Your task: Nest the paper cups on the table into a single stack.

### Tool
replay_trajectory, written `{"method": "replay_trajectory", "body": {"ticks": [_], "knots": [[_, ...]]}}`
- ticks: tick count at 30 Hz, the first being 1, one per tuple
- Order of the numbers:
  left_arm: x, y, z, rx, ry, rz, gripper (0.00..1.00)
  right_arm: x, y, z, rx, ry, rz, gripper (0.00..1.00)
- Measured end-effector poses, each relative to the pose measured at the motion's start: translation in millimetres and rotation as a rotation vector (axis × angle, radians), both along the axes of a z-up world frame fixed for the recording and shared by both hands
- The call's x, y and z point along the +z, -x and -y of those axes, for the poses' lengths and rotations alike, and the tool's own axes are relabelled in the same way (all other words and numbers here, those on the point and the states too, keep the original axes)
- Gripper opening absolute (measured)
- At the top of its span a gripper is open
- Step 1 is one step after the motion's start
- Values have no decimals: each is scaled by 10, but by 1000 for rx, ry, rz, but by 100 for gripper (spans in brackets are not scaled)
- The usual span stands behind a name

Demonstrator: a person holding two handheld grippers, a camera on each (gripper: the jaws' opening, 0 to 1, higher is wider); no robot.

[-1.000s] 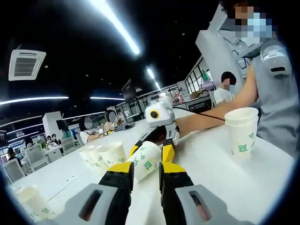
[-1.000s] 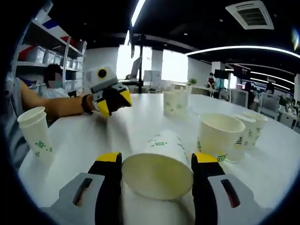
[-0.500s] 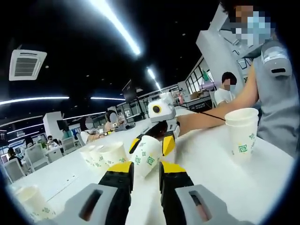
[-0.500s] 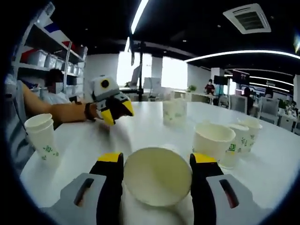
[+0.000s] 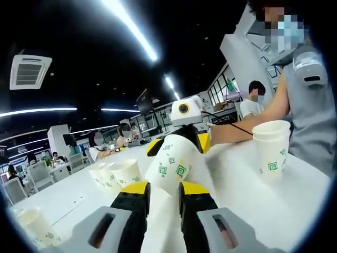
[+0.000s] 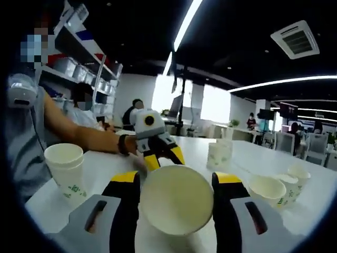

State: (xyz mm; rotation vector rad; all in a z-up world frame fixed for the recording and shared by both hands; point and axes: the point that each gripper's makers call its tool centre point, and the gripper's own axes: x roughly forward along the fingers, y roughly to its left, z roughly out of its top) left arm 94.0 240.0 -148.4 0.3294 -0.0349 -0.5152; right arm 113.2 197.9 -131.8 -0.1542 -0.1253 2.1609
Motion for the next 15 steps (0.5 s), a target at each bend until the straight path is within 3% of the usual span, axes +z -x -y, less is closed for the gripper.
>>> {"method": "replay_trajectory", "body": {"ticks": [11,15], "knots": [[2,47,209,-7,1,4,27,-141,156,-93,34,38,15,56],[-29,40,194,-19,3,-9,29,-180,183,-109,50,48,20,56]]}}
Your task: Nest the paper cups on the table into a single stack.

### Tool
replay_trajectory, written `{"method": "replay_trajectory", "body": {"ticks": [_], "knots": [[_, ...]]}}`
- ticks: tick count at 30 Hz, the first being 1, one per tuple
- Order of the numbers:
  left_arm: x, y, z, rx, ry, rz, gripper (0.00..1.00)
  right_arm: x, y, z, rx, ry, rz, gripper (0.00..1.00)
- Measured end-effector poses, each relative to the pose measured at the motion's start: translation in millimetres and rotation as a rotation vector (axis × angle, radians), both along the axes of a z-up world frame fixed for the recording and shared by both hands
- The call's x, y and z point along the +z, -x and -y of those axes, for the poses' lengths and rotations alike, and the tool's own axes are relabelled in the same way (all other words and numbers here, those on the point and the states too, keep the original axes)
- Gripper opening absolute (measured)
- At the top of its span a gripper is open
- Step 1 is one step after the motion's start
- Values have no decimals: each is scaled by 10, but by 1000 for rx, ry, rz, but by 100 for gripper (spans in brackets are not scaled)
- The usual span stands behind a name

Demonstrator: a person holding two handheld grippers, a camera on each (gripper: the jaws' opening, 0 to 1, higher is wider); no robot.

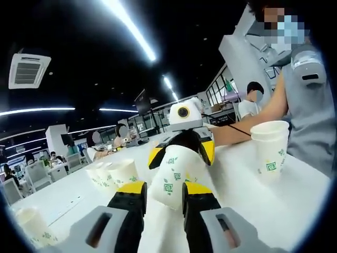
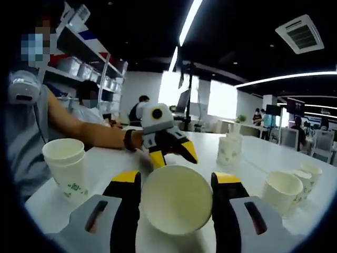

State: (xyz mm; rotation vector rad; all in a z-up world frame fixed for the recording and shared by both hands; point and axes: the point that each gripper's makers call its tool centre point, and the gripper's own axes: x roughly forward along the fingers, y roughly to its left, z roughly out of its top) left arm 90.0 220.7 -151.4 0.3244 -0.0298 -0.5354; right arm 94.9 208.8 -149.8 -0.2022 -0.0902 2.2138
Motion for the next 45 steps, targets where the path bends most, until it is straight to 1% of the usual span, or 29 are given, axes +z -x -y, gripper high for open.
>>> {"method": "replay_trajectory", "body": {"ticks": [2,3,6,8,10,11,24,41,45], "knots": [[-35,6,34,-15,5,-17,31,5,10,-1,7,-1,-2,56],[-47,-2,18,-17,3,-20,32,10,8,-4,8,-3,-3,56],[-92,-8,39,-23,-14,-32,32,24,5,9,9,-10,-8,55],[-99,-13,18,-24,-19,-35,32,40,7,14,10,-16,-12,55],[-97,-13,13,-24,-20,-34,32,60,11,26,14,-26,-15,50],[-94,-17,-7,-23,-19,-34,32,77,8,28,13,-34,-19,49],[-73,-41,-117,-12,-24,-26,31,53,-13,22,1,-33,-12,49],[-59,-59,-184,-5,-26,-19,31,62,8,48,-2,-38,-12,49],[-55,-53,-156,-4,-27,-18,31,101,-42,80,-14,-47,-14,49]]}}
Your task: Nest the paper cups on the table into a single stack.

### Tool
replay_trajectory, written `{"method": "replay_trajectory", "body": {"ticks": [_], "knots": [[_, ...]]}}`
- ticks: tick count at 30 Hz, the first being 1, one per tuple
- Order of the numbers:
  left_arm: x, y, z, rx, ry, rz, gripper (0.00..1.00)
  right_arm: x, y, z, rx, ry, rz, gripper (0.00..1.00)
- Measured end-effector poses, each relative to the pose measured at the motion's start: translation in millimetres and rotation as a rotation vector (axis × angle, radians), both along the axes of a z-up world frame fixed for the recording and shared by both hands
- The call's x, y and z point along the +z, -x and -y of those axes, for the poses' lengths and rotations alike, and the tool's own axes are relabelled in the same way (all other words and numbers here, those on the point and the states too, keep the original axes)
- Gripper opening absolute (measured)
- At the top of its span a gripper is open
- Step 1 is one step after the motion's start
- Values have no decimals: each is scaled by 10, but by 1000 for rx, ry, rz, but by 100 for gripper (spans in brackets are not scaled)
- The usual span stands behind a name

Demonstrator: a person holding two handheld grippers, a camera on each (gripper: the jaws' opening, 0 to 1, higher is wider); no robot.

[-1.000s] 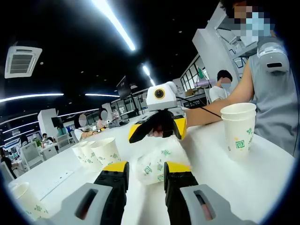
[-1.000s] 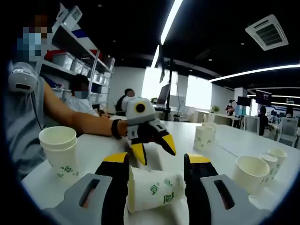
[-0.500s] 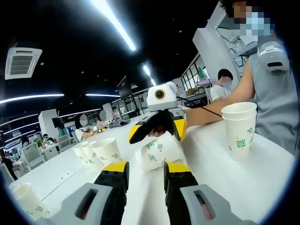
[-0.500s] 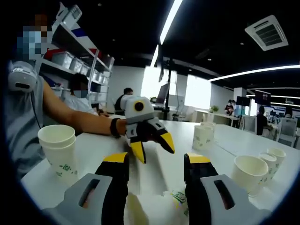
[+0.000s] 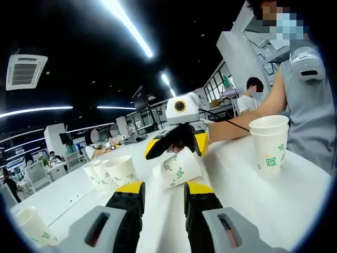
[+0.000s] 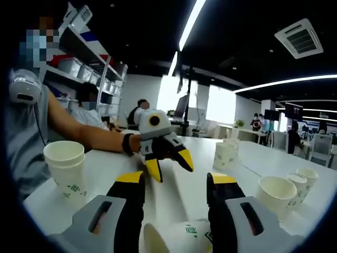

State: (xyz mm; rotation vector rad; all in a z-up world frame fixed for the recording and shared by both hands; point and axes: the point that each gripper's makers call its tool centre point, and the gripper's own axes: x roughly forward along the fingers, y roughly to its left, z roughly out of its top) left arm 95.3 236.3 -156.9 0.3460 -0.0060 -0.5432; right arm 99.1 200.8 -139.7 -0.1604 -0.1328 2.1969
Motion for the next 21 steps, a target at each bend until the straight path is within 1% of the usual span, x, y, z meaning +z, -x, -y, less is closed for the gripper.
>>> {"method": "replay_trajectory", "body": {"ticks": [4,6,11,14,17,21], "knots": [[14,0,-9,4,1,5,31,-14,-17,24,5,12,-13,55],[14,-2,-14,6,0,5,31,-48,-22,27,0,20,2,55],[6,-5,-23,6,-2,4,31,-38,-50,21,-2,22,-7,55],[7,9,27,7,-2,4,31,-16,-67,26,-8,20,-24,55],[4,13,34,7,-3,4,31,17,-145,-10,-16,20,-38,55],[9,23,43,10,-5,6,31,104,-163,-37,-23,11,-58,55]]}}
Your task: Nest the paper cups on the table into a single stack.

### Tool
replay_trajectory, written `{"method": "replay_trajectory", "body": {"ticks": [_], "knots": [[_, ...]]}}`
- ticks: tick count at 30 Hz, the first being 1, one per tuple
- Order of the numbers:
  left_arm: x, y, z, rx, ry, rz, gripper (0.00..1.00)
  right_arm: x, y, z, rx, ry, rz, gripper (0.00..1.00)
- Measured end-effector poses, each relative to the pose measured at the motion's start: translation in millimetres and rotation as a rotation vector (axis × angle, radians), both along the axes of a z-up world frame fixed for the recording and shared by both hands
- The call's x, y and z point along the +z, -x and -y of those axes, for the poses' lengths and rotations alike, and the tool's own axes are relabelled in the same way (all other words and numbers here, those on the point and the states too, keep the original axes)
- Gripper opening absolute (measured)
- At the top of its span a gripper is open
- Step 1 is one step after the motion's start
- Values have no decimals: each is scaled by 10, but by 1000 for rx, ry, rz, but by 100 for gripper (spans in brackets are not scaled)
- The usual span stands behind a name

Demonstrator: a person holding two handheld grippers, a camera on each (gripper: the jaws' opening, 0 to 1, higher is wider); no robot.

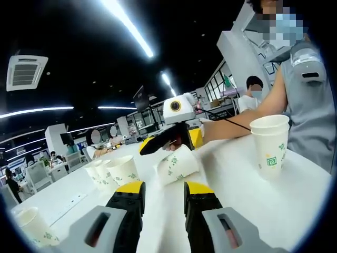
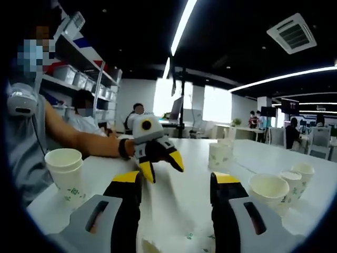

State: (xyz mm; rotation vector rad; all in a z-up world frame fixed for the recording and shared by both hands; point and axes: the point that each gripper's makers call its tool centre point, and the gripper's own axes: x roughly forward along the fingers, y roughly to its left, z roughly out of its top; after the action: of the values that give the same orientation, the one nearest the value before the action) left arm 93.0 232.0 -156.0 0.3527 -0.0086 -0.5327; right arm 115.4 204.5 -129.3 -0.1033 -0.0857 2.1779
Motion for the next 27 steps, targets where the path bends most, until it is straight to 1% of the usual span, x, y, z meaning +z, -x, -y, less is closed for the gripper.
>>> {"method": "replay_trajectory", "body": {"ticks": [5,13,16,19,22,24,27], "knots": [[37,12,-10,7,3,12,31,101,-28,-27,-7,-12,-11,55],[50,12,-8,6,1,17,31,172,-117,-8,-24,-18,-4,54],[51,2,-35,5,0,17,31,166,-152,39,-31,-14,6,54],[51,3,-43,6,0,17,31,158,-233,72,-42,-8,13,55],[53,8,-48,7,0,17,31,135,-310,174,-63,-3,14,55],[53,11,-46,8,0,16,31,120,-418,181,-80,1,11,56],[49,18,-39,7,0,15,31,90,-466,281,-99,10,7,59]]}}
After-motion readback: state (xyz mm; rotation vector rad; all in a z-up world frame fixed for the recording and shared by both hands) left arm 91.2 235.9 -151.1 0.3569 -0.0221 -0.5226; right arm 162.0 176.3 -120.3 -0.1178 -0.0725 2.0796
